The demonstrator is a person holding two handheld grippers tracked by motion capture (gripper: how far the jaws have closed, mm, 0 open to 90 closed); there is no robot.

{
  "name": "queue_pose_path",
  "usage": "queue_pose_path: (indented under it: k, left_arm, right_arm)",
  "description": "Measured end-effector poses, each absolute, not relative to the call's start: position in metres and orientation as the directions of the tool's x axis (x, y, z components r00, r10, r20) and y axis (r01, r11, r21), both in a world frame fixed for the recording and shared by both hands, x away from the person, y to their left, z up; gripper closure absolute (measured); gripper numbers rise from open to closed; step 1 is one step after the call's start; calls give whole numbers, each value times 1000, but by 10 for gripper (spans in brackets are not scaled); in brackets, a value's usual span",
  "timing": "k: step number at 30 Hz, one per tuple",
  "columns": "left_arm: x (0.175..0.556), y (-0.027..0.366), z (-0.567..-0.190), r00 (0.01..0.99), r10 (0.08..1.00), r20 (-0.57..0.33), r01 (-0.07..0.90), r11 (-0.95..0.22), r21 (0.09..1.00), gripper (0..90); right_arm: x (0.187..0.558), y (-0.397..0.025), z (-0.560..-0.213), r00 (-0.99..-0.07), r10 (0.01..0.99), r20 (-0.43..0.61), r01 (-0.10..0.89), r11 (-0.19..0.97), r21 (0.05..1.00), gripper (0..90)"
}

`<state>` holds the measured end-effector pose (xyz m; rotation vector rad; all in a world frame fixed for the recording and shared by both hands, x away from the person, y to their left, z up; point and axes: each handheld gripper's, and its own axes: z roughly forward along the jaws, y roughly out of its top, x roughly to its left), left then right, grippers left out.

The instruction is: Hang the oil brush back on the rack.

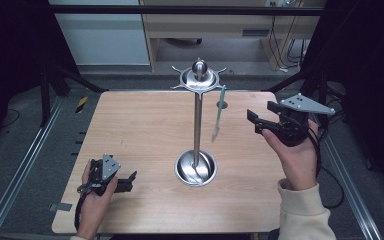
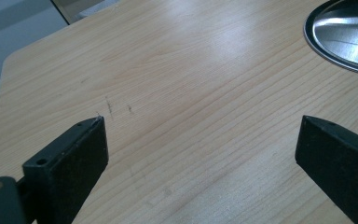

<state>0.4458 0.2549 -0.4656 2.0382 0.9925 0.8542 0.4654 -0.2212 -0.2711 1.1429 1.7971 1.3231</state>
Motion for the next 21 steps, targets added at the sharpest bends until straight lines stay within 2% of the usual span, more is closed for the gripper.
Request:
queue_pose_path:
  k: [10,21]
  left_arm:
    - [445,255,-465,496,830,255,367,-466,805,21]
    - [446,254,-465,501,827,254,367,-469,804,21]
  right_arm:
    - [469,-243,-280,-345,939,-13,253,107,962,151]
    - [471,-248,-288,-358,934,-20,233,110,966,76]
